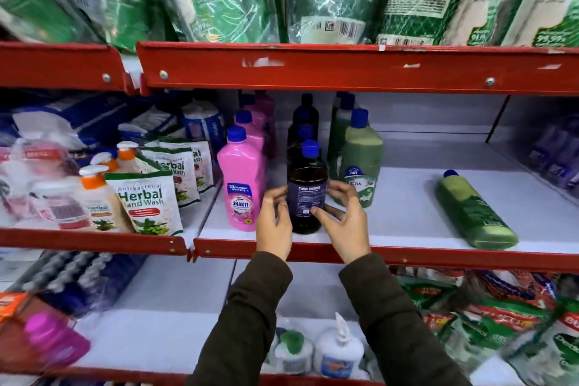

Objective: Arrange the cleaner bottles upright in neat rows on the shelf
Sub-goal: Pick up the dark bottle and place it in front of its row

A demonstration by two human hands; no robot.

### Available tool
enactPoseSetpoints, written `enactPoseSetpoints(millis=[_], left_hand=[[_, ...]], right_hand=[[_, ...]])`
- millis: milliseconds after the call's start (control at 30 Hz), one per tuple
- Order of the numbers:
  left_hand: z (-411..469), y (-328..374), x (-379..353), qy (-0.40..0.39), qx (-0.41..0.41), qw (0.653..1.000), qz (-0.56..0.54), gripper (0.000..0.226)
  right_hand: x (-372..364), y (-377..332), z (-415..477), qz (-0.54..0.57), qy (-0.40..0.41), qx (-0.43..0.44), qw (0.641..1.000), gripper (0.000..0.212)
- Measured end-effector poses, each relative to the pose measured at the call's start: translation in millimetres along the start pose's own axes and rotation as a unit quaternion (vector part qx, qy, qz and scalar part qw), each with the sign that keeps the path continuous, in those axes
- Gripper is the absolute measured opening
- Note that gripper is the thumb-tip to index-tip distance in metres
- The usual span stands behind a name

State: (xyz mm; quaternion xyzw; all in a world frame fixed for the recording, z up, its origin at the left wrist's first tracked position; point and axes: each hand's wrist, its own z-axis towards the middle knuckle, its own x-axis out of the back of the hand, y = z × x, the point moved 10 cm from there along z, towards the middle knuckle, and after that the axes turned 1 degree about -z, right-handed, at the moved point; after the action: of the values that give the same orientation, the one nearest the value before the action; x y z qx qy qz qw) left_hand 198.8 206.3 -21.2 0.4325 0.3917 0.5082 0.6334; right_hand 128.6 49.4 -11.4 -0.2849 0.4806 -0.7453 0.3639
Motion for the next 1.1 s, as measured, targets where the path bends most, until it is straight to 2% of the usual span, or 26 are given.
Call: enactPoseSetpoints(millis=[100, 200, 300, 367, 433, 533, 633, 733, 933, 1100], left_hand=[[1, -1, 0, 0.003, 0.015, 1.0, -0.013, 0.02], [2, 3, 2, 0.018, 0.014, 1.0, -0.003, 0.016], [0, 4, -6, -0.019, 0.02, 0.999, 0.022, 0.026], [0, 2, -14, -0.055, 0.014, 0.997, 0.048, 0.041], [0, 1, -22, -0.091, 0.01, 0.993, 0.069, 0.053], [-2, 3, -30, -0.129, 0.026, 0.991, 0.026, 0.053], [-1, 0, -20, -0.082, 0.039, 0.995, -0.037, 0.044], [-2, 0, -11, -0.044, 0.046, 0.996, -0.055, 0.041], [-4, 4, -7, -0.011, 0.027, 0.998, -0.049, 0.028], [-5, 4, -8, -0.016, 0.016, 0.999, -0.035, 0.025]], right_hand=[[7, 6, -1, 0.009, 0.02, -0.017, 1.0, 0.045], [11, 12, -1, -0.041, 0.037, -0.028, 0.998, 0.038], [9, 11, 0, -0.089, 0.024, -0.023, 0.995, 0.032], [5, 7, 0, -0.1, -0.012, -0.017, 0.995, 0.035], [-6, 6, -2, -0.067, -0.08, -0.027, 0.994, 0.045], [-11, 13, -3, -0.032, -0.131, -0.055, 0.989, 0.05], [-11, 14, -1, -0.046, -0.139, -0.052, 0.988, 0.043], [-7, 10, 1, -0.084, -0.11, -0.02, 0.99, 0.04], [-5, 10, 2, -0.095, -0.086, -0.028, 0.991, 0.042], [-4, 10, -1, -0.081, -0.074, -0.028, 0.994, 0.043]])
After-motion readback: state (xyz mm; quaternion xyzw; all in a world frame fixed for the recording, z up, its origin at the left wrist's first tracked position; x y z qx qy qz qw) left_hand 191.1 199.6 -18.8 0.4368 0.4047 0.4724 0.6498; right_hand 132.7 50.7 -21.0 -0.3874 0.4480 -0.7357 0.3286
